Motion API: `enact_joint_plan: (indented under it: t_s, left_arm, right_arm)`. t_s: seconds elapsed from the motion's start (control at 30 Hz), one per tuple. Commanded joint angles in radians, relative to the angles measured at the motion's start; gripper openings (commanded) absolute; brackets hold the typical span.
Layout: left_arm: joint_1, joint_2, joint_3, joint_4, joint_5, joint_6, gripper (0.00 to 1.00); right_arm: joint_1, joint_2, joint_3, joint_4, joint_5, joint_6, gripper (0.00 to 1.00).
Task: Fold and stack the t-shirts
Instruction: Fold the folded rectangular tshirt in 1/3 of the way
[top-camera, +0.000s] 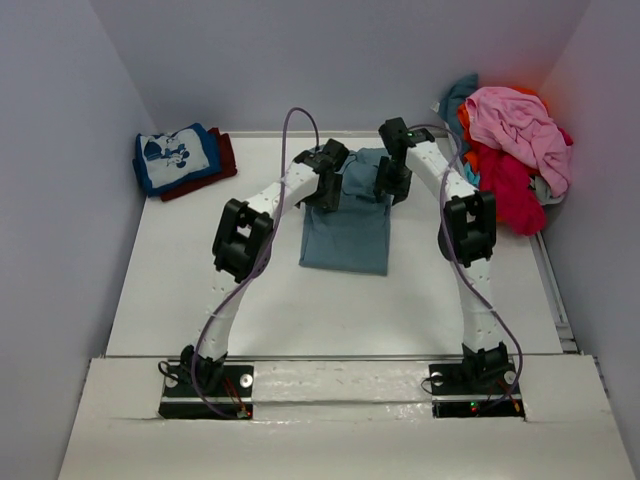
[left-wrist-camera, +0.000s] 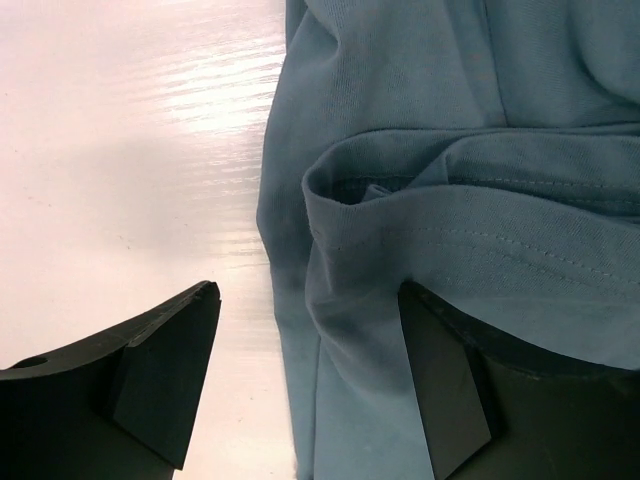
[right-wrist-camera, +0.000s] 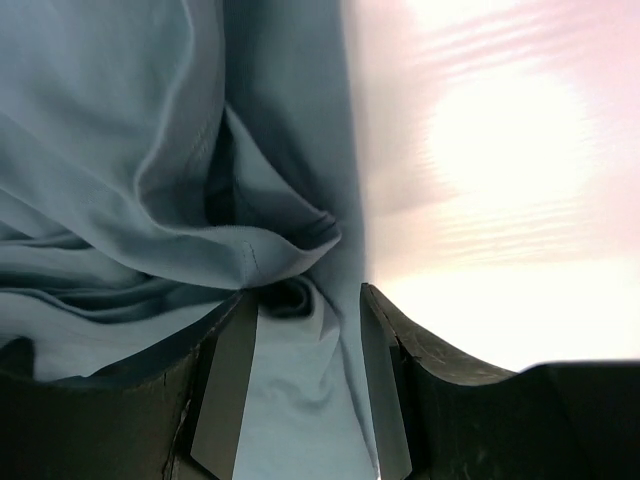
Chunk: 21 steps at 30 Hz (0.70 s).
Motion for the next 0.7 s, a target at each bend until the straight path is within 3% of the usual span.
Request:
enact_joint_plan:
  t_s: [0.0, 0.43, 0.67]
  left_arm:
    - [0.004, -0.048, -0.020, 0.017, -0.022, -0.005, 0.84]
    - [0.004, -0.172, -0.118, 0.045, -0.025, -0.011, 0.84]
    - [0.004, -0.209, -0.085, 0.042, -0.040, -0.003, 0.84]
  right_arm:
    - [-0.012, -0.017, 0.082, -0.019, 0.018, -0.009, 0.51]
    - [-0.012, -0.261, -0.292, 0.065, -0.076, -0.032, 0.50]
    - [-0.012, -0.347, -0.324, 0.079, -0.073, -0.020, 0.51]
